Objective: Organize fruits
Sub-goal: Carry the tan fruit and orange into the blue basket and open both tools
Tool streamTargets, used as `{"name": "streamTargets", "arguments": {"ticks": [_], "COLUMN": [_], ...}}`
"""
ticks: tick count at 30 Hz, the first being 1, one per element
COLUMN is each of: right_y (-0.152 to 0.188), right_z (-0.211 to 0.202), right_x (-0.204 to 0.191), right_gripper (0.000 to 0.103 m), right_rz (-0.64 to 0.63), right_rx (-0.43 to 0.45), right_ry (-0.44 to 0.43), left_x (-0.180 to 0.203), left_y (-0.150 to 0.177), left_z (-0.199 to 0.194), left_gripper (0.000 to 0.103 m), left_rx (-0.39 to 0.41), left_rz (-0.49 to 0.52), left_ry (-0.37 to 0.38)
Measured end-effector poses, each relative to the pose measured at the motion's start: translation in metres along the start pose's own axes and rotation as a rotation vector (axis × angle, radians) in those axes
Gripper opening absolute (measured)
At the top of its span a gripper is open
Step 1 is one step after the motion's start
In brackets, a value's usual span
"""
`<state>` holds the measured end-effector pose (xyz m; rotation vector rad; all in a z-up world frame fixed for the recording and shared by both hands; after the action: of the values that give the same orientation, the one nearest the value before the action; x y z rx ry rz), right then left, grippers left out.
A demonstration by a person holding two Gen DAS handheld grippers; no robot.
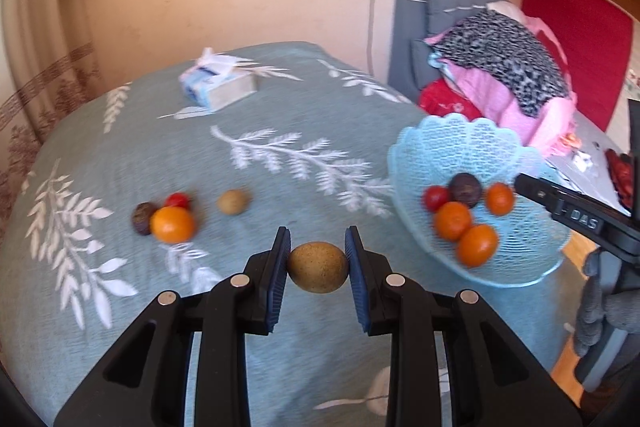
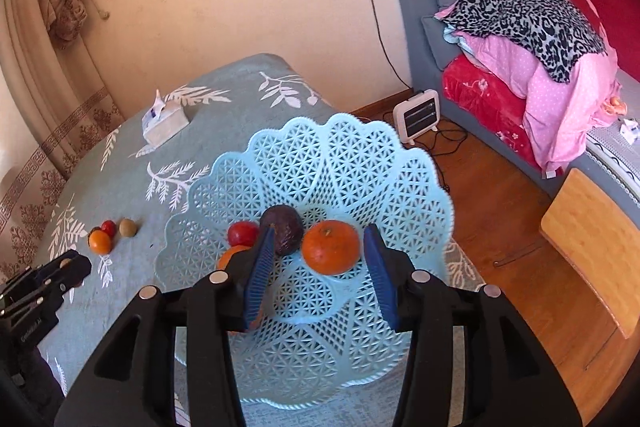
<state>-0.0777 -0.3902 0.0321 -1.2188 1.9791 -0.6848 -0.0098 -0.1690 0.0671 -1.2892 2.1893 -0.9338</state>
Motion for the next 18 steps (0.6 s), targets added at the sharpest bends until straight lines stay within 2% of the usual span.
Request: {"name": "streamTargets", "arguments": {"ticks": [8, 18], "right_y": [-0.003, -0.004], "right_z": [-0.002, -0.002], "right_x": [0.011, 0.021], "right_gripper": [0.047, 0.047], "right_rz": [0.033, 0.064], "right_rx": [0.022, 0.03], "right_ry": [0.018, 0.018], "left_x": [0.041, 0.085], "left_y": [-0.013, -0.014], "left_z": [0.012, 0.029], "left_gripper": [0.029, 0.029], "left_rx": [-0.007, -0.053], "left_rz": [0.05, 0.108], "left_ry": [0.121, 0.22]}}
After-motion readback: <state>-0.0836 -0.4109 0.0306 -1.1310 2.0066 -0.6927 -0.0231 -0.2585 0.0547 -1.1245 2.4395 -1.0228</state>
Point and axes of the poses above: each gripper's, at about its wrist camera, not at the fingertips, and z roughly the way its jaws point, x to its right, y to its underside, the point moved 2 cm from there along z, roughly the way its jaws point, and after that the axes turned 2 degrees about -y, right-handed, at the moved point
